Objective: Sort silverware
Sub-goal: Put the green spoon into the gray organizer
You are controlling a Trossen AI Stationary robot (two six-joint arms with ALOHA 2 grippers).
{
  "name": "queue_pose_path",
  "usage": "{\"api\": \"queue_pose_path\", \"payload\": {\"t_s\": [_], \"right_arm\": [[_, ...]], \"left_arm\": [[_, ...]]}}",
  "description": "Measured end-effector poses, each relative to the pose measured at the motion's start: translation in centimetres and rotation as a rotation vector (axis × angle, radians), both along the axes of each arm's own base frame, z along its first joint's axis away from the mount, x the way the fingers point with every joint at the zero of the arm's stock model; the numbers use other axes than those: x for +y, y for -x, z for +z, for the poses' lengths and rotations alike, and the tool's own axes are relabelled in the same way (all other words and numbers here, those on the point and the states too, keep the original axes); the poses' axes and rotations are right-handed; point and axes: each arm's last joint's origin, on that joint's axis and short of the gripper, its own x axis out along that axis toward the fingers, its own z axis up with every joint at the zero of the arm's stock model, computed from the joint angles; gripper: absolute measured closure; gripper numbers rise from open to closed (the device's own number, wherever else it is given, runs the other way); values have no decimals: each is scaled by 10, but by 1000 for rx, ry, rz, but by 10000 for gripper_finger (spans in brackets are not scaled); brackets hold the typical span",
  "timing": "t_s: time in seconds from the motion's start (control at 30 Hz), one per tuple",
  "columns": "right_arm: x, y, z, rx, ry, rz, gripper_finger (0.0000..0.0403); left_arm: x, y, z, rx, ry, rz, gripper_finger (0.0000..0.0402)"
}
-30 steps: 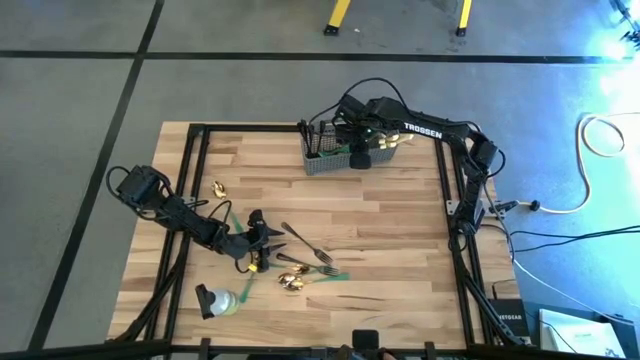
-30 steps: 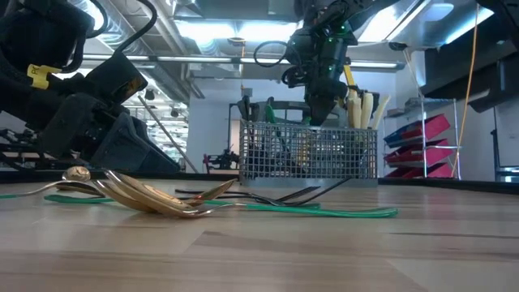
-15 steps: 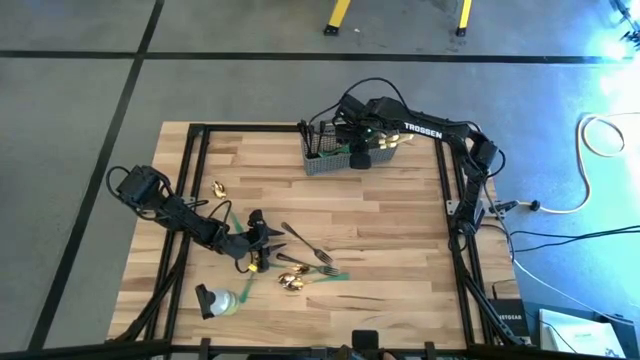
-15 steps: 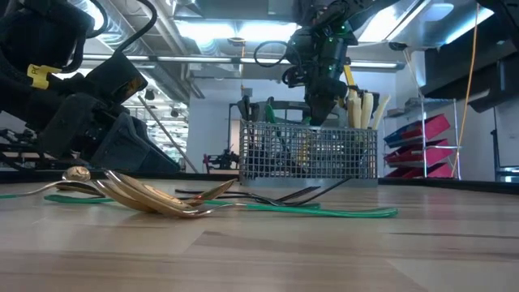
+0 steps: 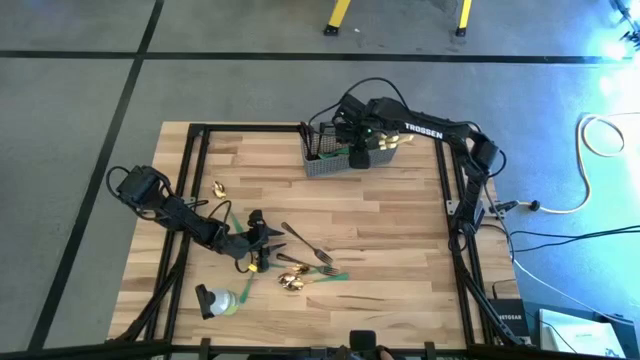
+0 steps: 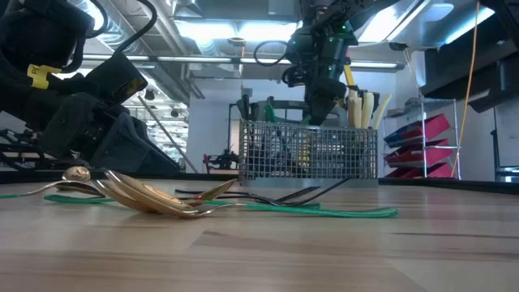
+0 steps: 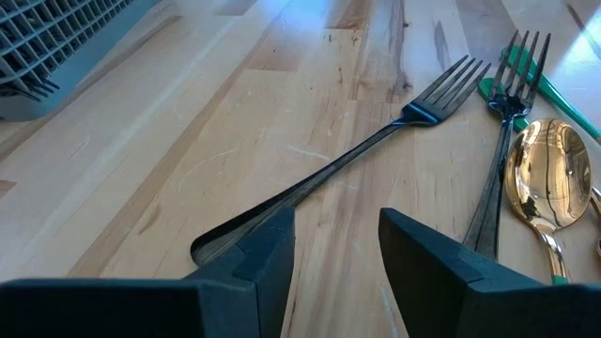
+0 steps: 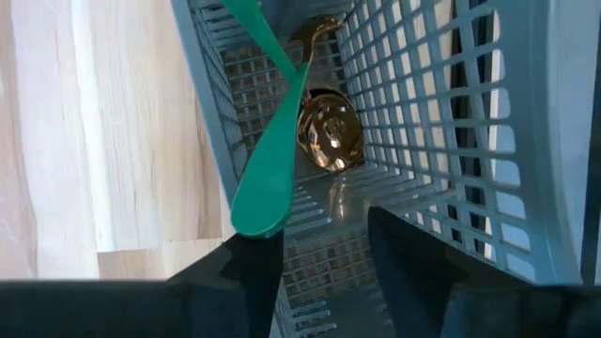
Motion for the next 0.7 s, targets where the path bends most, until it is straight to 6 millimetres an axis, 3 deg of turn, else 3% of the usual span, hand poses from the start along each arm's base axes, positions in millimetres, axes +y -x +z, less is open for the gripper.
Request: {"api": "queue_pose_path", "payload": {"t_s": [0.3,0.7], "right_arm": [[-1,1,-6,45,75,97,269],[18,-8,-7,129,175,474,269]], "left_arm": [[0,0,0,0,0,0,260],[0,0,0,0,0,0,260]]}}
